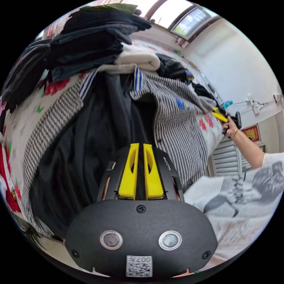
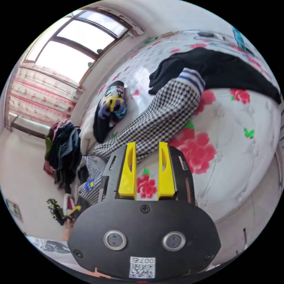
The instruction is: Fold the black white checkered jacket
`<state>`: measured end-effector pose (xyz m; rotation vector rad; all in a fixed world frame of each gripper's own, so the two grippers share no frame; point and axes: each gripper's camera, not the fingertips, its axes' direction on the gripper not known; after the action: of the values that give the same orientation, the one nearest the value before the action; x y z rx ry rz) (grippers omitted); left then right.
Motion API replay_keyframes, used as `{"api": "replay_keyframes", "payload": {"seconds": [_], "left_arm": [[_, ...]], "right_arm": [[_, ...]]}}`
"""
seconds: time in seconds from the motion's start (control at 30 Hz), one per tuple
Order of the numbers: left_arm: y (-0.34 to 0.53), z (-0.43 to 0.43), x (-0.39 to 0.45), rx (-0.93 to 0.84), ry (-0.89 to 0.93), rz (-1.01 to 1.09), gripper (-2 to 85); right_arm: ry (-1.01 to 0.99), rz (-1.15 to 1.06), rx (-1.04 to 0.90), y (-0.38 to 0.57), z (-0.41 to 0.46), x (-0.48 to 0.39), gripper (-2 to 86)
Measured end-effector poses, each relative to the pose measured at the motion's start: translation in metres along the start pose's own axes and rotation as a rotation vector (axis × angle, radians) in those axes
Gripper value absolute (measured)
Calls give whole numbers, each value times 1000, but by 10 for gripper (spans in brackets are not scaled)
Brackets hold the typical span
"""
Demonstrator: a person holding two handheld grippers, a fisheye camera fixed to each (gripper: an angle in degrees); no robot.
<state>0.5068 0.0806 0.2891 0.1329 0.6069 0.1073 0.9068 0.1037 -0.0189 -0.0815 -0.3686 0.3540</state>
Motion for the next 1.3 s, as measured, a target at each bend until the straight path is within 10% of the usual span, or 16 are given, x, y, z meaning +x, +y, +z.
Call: {"api": "replay_keyframes", "payload": {"seconds": [0.27,0.63,0.9,1.3], "left_arm": [[-192,79,14,-29,-88,170,72],[-294,154,35,83,-235,253,4],[-281,98,42,77,-175,194,10],[-15,-102,42,121,-273,-69,36]], "right_arm": [[460,-647,-188,-16,135,-132,90],[463,-455,-69,-75,203,-66,75],[424,-368,-43,-52,177,-58,55],[116,-583,-183,187,85,-60,42]]}}
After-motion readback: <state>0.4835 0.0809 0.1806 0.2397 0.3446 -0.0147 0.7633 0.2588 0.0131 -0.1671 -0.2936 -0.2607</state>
